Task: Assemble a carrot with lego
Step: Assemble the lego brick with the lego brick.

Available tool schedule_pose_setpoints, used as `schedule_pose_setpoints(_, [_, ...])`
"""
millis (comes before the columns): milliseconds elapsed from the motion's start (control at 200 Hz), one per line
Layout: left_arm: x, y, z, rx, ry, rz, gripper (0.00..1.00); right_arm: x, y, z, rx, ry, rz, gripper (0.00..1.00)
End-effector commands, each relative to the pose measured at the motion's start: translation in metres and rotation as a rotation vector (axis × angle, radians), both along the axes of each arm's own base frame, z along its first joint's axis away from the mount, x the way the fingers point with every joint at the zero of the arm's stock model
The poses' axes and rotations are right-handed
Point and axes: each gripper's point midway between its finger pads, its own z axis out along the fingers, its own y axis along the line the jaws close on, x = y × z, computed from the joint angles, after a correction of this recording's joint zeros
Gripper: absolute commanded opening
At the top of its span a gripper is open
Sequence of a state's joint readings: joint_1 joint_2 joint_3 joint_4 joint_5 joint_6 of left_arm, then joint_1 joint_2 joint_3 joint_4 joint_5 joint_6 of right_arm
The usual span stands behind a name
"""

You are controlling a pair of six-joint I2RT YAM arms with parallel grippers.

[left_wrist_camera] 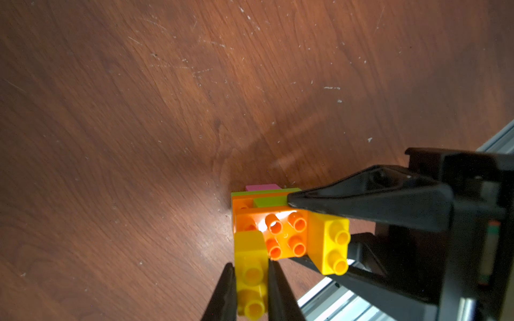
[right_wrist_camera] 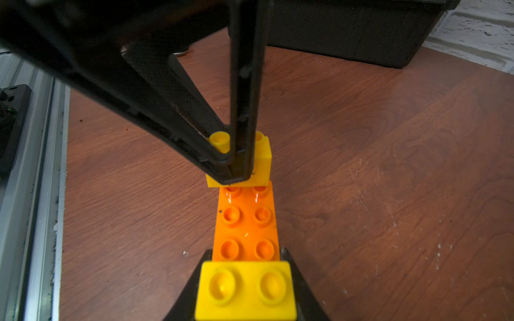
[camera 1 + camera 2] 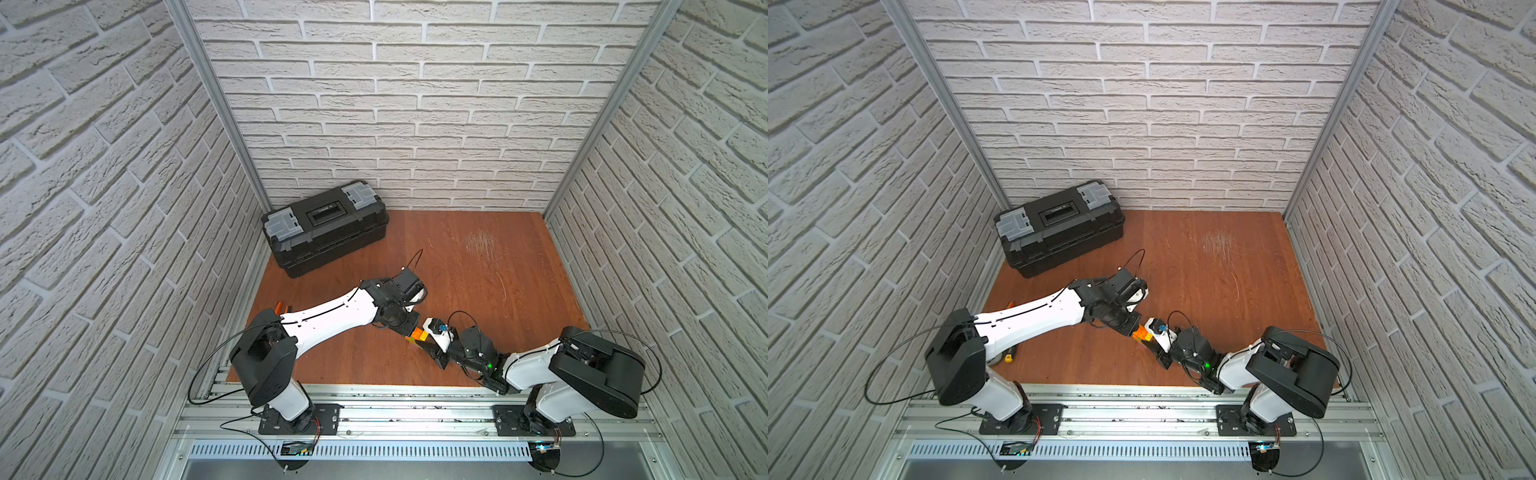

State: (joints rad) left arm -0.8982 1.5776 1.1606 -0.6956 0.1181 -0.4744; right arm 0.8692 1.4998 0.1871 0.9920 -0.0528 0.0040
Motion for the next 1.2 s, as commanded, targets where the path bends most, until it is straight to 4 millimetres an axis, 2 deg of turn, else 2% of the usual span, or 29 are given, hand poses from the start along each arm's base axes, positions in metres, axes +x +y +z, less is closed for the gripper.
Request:
schedule_pose_setpoints(0, [0.003,-0.006,-0.002,-0.012,-0.014,0.009,0.00,-0.010,-0.001,-0.017,-0.047,0.049,0.028,0.03])
schedule_pose_setpoints(405, [0.000,-0.001,-0.016,0.008,0.002,0.009,0.00,-0.010,0.000,-0.017,-0.046,0.050,0.030,0.03])
schedule_pose_setpoints(1195, [-0.007,0.007,-0.032,0.104,0.033,-0.054,0.00,-0.010,0.000,-0.018,-0.051,0.055,0.032,0.03])
